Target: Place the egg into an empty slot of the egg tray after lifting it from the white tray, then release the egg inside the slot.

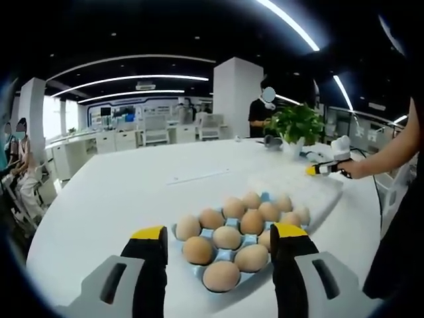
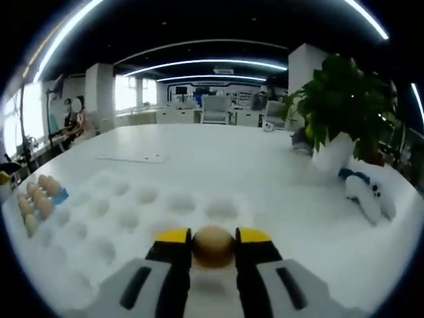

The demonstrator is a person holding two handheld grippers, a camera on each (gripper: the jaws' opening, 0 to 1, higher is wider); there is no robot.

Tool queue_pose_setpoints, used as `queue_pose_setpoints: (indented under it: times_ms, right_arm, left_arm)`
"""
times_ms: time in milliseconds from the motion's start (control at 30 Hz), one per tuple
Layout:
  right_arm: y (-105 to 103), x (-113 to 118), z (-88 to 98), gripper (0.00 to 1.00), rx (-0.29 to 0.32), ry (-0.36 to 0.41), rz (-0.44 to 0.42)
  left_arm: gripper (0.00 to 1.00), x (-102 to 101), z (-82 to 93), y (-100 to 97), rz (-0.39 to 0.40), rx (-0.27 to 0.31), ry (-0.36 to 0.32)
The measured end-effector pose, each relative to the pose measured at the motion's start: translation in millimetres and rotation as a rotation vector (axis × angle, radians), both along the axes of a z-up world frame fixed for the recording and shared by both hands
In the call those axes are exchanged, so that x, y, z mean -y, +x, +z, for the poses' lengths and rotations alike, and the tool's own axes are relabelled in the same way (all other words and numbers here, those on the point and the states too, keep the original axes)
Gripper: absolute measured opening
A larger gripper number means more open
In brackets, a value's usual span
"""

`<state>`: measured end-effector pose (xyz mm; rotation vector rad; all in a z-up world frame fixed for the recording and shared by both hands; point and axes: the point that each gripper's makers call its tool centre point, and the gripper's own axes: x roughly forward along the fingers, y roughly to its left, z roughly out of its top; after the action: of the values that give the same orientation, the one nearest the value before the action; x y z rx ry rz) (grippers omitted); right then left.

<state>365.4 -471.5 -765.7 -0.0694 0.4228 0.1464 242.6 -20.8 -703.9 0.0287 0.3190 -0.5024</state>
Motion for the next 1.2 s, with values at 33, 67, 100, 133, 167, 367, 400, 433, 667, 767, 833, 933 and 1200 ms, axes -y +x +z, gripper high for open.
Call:
queue_pose_setpoints:
  times_ms: [33,67,100,133,167,367,400,433,667,767,833,933,1200]
  right_arm:
    - [-0.4,-0.5,2.3,0.25,0.005,-0.002,-0.005]
    - [-0.6,-0.4,7.8,0.25,0.02,-0.007,-0.011]
    - [-0.3,-0.7,11.3,0.25,0.031,-0.009,-0.01]
    - [1.0,-4.3,21.1,0.25,0.06,0.011,-0.002]
    - [1.0,-8.4,28.3,0.25,0.069,0.036,0.001]
    - [2.5,-40.9,51.6,0.25,0.112,0.063,0.067]
    - [2.7,-48.0,52.7,0.25,0.112,0.073,0.081]
    - [2.7,-58.3,54.0,0.25,0.116,0.072,0.106]
    - [6.5,-112.4,61.7,0.25,0.138,0.125,0.224]
    - [7.2,-128.8,61.6,0.25,0.139,0.132,0.261]
    - [7.2,-139.3,61.8,0.25,0.139,0.145,0.279]
    - [4.2,-163.0,57.6,0.25,0.126,0.153,0.343]
    - [-3.5,-211.9,49.7,0.25,0.102,0.173,0.47]
  left_arm:
    - [0.63,-0.2,0.3,0.3,0.001,0.001,0.0]
    - [0.63,-1.0,0.6,0.5,0.003,0.001,0.0]
    - [0.63,-1.8,1.1,0.7,0.006,0.004,0.0]
    - [0.63,-3.1,1.3,0.9,0.009,0.006,-0.001]
    - [0.64,-4.2,0.7,1.0,0.012,0.005,0.0]
    - [0.64,-3.5,0.2,1.5,0.008,0.006,0.005]
    - [0.64,-3.0,0.0,1.6,0.006,0.006,0.005]
    - [0.64,-2.5,-0.3,1.7,0.004,0.004,0.005]
    - [0.64,-1.6,-1.1,0.7,0.002,0.002,0.001]
    - [0.64,-2.6,-1.4,0.3,0.005,0.001,0.003]
    - [0.64,-3.0,-0.9,0.3,0.007,0.003,0.002]
    - [0.64,-3.3,-1.3,-0.1,0.007,0.001,0.003]
    - [0.64,-3.0,-1.8,-1.5,0.007,-0.003,0.002]
